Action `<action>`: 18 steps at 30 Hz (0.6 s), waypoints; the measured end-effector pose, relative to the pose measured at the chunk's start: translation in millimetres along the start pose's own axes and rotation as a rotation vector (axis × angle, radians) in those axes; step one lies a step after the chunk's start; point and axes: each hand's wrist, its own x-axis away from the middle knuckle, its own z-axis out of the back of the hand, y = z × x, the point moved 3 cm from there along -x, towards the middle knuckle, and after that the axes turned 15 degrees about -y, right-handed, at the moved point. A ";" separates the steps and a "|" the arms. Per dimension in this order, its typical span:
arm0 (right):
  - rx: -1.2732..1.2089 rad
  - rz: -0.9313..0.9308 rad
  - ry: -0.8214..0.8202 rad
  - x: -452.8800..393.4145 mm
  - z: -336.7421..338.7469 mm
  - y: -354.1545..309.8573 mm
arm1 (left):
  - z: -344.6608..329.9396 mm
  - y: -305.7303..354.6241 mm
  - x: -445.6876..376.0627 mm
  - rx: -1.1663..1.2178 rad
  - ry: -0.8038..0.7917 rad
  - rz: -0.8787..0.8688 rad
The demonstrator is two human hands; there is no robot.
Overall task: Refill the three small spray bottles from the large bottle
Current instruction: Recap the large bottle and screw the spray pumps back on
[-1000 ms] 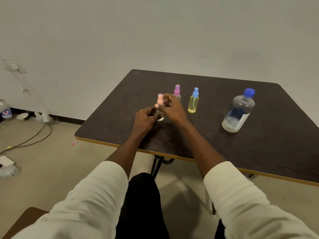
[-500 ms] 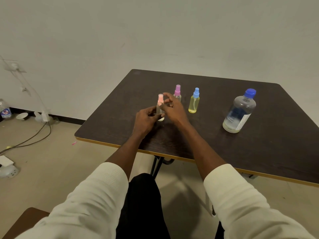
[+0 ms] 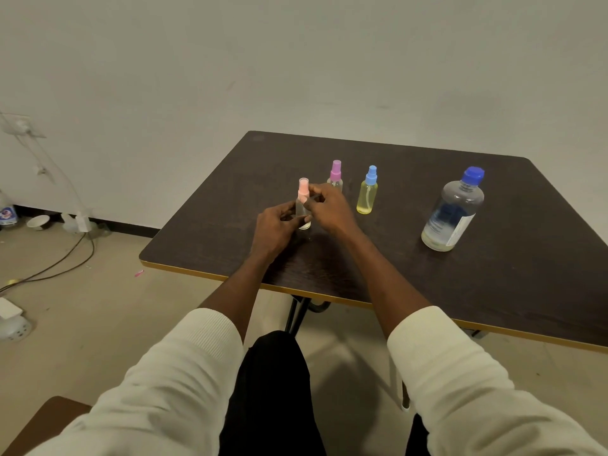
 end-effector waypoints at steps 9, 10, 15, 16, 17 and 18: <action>0.028 -0.022 0.188 -0.3 -4.8 6.2 | 0.4 0.8 -0.6 -0.041 -0.008 -0.025; 0.025 -0.025 0.213 0.1 -6.0 5.9 | 0.1 1.3 -0.9 -0.050 -0.007 -0.025; -0.013 -0.033 0.283 5.0 -12.4 3.8 | -0.9 2.7 0.1 -0.075 -0.004 -0.019; -0.032 -0.030 0.284 6.4 -12.8 3.2 | -0.9 3.1 0.7 -0.074 -0.009 -0.023; -0.046 -0.031 0.276 7.8 -13.0 2.6 | -0.9 3.4 1.1 -0.073 -0.013 -0.023; -0.059 -0.034 0.262 9.1 -12.9 1.8 | -1.1 3.8 1.6 -0.073 -0.013 -0.018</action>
